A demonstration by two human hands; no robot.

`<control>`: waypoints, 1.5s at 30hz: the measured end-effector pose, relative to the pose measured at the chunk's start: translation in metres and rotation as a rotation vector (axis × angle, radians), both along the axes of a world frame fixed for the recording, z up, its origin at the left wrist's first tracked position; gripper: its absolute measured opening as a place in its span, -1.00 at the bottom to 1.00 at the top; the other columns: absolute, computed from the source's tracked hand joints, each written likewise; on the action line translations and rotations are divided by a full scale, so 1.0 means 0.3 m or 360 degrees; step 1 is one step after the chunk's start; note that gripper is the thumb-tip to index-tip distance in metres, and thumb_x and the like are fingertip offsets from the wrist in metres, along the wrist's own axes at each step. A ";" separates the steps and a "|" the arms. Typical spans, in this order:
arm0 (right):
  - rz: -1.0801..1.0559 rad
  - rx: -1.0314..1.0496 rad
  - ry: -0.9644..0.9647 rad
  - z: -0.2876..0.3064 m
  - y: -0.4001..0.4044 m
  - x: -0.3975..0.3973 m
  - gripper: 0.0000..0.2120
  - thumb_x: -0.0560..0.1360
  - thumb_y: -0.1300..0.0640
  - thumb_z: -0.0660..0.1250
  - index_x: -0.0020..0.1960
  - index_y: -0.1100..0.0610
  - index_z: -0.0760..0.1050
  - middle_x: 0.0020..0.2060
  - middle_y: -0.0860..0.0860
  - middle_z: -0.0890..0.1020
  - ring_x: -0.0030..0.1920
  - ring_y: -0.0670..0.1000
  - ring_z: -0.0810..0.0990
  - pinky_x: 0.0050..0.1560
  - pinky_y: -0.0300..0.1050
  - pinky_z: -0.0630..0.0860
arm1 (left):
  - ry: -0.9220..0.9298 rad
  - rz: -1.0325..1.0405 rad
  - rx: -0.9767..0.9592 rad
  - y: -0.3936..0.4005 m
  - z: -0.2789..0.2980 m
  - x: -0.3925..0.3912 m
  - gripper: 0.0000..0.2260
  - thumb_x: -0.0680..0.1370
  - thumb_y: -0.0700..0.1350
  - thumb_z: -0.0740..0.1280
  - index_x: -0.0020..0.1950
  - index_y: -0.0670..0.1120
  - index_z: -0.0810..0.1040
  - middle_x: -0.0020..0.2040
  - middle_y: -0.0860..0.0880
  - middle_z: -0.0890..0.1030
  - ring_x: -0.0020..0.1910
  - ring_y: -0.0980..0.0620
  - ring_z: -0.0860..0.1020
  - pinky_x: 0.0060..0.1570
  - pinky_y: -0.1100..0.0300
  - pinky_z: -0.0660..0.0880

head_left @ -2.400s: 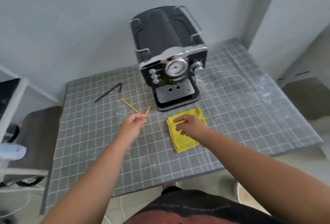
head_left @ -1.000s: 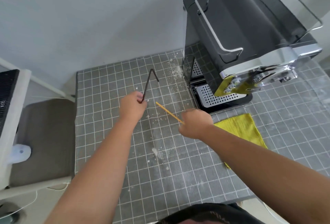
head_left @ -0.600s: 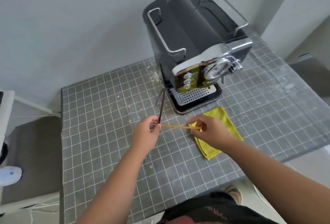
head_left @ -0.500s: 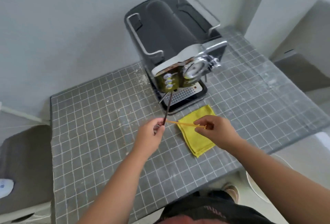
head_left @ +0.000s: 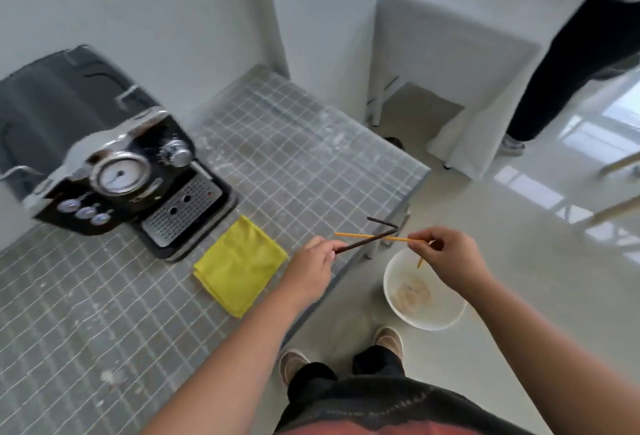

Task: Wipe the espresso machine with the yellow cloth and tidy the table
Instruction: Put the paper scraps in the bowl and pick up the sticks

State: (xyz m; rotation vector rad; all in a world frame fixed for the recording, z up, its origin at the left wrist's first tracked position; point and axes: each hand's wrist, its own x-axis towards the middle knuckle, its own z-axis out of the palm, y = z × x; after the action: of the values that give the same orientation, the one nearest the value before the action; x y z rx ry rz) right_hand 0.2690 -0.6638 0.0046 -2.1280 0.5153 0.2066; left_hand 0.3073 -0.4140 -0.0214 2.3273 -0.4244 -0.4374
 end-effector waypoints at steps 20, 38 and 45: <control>-0.1144 0.0334 0.1025 -0.602 -0.467 -0.330 -0.75 0.35 0.37 0.20 -0.09 0.35 0.62 -0.37 0.14 0.58 -0.35 0.09 0.51 -0.25 -0.13 0.42 | 0.0819 0.0110 0.0326 -0.688 -0.478 -0.014 -0.83 0.49 -0.18 0.32 -0.24 0.07 0.53 -0.18 -0.01 0.67 -0.16 -0.06 0.66 -0.01 0.04 0.62; -0.1231 0.0758 0.0905 -0.869 -0.495 -0.250 -0.66 0.43 0.16 0.35 0.20 0.05 0.54 -0.03 0.09 0.63 -0.04 0.08 0.61 0.08 -0.01 0.57 | 0.1086 -0.0060 0.0490 -0.751 -0.758 0.036 -0.71 0.59 -0.04 0.30 0.31 -0.03 0.57 0.21 0.00 0.62 0.22 -0.01 0.55 0.31 0.03 0.45; -0.1141 0.0810 0.0891 -0.650 -0.448 -0.207 -0.78 0.48 0.25 0.25 0.08 0.14 0.57 -0.17 0.08 0.59 -0.24 0.05 0.50 -0.23 -0.15 0.47 | 0.1073 0.0077 0.0250 -0.637 -0.559 0.033 -0.83 0.59 -0.05 0.29 0.13 0.08 0.62 0.05 0.00 0.65 0.08 0.03 0.58 0.17 0.09 0.51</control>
State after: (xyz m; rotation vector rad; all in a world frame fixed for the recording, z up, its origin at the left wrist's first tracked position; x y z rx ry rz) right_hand 0.2070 -0.7981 -0.1903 -1.2724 1.3520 0.4647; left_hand 0.3172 -0.6050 -0.1892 2.1593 -0.0038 -1.2101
